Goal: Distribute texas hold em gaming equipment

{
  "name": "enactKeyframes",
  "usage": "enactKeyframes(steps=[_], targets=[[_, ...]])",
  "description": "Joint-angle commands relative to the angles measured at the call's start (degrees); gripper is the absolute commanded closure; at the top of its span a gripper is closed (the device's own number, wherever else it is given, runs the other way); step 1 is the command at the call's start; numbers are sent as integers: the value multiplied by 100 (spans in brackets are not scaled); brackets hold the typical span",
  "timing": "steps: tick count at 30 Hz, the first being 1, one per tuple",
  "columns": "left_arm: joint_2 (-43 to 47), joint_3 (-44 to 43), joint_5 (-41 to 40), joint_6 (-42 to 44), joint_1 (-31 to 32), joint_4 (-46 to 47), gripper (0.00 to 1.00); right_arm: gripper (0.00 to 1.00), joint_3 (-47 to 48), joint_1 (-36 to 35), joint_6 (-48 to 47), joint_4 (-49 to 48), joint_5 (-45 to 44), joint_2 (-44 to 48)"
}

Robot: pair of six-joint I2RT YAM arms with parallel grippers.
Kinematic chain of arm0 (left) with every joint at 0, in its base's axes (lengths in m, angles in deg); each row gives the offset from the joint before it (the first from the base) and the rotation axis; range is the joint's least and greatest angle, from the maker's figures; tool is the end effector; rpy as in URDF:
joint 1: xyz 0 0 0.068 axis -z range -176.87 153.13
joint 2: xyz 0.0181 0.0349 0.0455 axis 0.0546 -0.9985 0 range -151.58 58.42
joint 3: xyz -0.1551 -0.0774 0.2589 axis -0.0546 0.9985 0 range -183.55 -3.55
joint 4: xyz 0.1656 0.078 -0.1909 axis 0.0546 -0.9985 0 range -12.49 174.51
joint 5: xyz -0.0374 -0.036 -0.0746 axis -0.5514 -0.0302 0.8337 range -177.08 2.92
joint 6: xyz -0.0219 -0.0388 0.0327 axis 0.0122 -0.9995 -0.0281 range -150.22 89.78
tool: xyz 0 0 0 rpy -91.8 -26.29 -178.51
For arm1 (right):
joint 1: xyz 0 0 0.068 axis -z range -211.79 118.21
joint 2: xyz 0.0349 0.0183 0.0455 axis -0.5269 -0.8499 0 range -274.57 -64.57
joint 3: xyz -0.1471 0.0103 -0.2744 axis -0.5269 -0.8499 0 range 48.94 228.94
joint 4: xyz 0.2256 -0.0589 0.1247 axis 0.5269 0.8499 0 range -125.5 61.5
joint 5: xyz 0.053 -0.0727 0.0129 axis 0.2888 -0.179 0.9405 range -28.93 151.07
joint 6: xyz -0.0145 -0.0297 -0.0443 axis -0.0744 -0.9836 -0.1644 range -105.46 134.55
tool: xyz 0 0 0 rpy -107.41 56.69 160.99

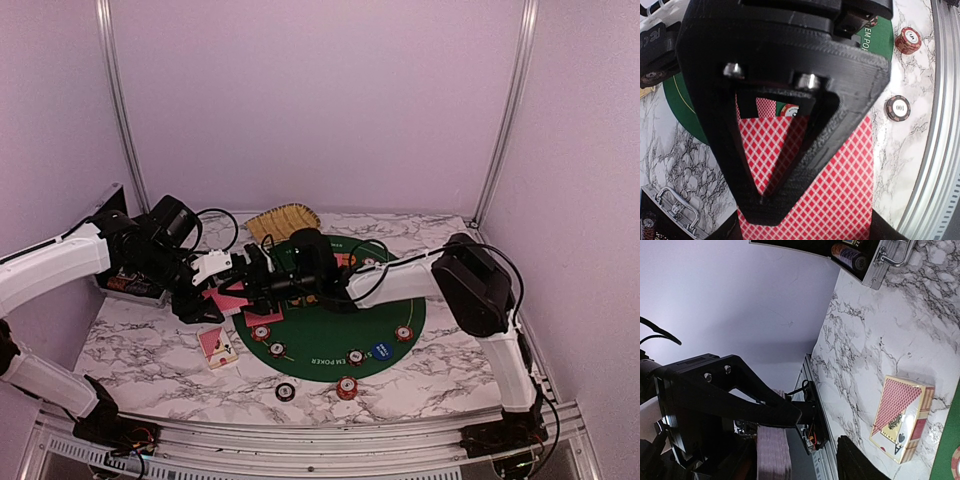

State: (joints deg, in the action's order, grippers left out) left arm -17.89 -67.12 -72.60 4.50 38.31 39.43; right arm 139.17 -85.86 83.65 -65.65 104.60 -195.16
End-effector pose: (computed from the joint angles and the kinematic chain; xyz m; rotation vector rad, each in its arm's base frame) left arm 0.2089 -0.1588 0.3191 1.5450 2.0470 -0.3285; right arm 0.2990 0.4568 0.2113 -0.4386 2.2692 2.0284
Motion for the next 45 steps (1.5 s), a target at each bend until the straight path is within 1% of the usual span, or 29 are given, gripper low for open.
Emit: enactKeyframes(steps=[1, 7, 15, 18, 23, 29, 35, 45], targets=[[104, -93, 82, -16, -29, 37, 100, 49, -173, 132, -159, 293, -46, 281], [108, -101, 65, -14, -29, 35, 100, 55, -340, 168, -178, 285, -28, 420], [104, -98, 14, 0, -29, 41, 100, 70, -525, 196, -116, 187, 3, 647], [87, -103, 13, -1, -29, 43, 100, 78, -587, 203, -74, 161, 15, 735], [81, -103, -15, 8, -29, 35, 100, 83, -701, 211, -63, 161, 23, 855], [109, -98, -33, 8, -29, 30, 100, 96, -800, 242, -92, 246, 32, 965], [139, -85, -54, 12, -29, 26, 100, 100, -1045, 349, -113, 237, 42, 1150], [135, -103, -48, 9, -29, 31, 100, 100, -1742, 675, -351, 472, 153, 1649]])
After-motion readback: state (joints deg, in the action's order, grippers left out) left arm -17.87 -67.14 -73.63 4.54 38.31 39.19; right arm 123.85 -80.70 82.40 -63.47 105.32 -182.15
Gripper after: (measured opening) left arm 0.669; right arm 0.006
